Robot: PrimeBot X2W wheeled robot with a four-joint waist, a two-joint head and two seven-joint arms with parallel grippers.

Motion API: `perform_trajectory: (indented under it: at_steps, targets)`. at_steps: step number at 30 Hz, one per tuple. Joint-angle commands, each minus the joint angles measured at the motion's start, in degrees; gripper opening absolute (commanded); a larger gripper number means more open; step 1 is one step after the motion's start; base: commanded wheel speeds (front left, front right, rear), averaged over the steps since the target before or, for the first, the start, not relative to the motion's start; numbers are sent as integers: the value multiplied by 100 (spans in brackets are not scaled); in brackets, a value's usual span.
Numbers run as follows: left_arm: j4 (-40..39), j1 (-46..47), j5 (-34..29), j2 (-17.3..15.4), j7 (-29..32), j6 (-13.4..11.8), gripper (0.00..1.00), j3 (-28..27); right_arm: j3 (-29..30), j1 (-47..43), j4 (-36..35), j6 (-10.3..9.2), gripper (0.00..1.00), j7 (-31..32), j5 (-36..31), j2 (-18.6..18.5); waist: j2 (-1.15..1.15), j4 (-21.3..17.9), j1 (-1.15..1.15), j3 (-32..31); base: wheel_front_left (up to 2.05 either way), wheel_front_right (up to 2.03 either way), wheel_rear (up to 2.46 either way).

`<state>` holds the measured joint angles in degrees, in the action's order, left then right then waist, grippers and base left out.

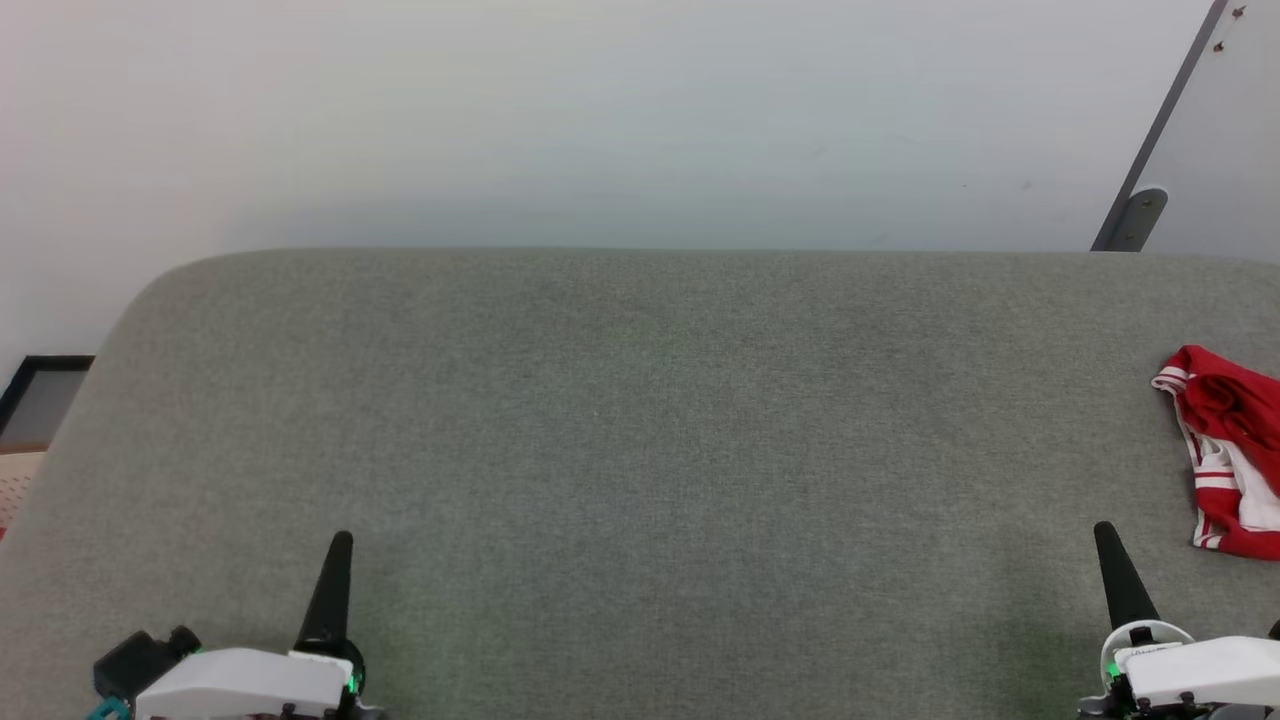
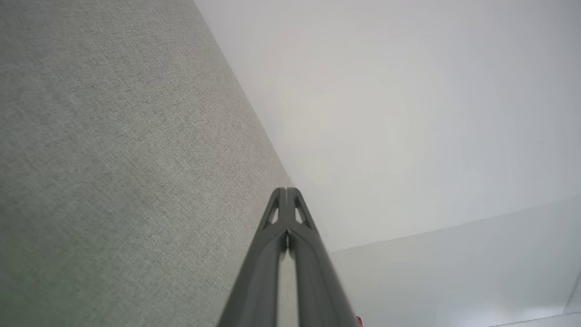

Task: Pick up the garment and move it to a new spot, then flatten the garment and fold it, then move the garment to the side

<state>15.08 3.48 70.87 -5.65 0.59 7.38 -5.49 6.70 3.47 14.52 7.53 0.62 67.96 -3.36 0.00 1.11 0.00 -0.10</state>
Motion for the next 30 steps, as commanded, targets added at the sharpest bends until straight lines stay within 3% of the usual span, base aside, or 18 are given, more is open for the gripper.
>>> perform_trajectory:
  at_steps: [1,30]
  targets:
    - [-59,106,124,-4,34,12,0,-24,-13,121,-51,-4,0,41,157,-4,0,-3,0,1,0,0,0]
    - [-91,227,1384,177,389,17,0,-81,-19,229,-59,-6,0,396,1574,33,0,-64,0,16,0,0,0]
